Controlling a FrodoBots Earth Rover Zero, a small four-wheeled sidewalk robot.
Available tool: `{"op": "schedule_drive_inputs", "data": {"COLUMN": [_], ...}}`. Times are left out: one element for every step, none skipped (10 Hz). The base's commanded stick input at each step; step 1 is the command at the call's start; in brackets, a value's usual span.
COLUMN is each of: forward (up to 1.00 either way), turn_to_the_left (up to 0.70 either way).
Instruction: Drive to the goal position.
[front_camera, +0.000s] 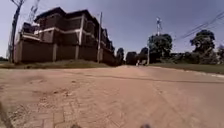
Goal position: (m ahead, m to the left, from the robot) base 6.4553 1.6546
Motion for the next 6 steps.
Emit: {"op": "schedule_drive_inputs", "data": {"forward": [0.3, 0.3, 0.3, 0.3, 0.3, 0.3], "turn_to_the_left": [0.0, 0.0, 0.0, 0.0, 0.0, 0.0]}}
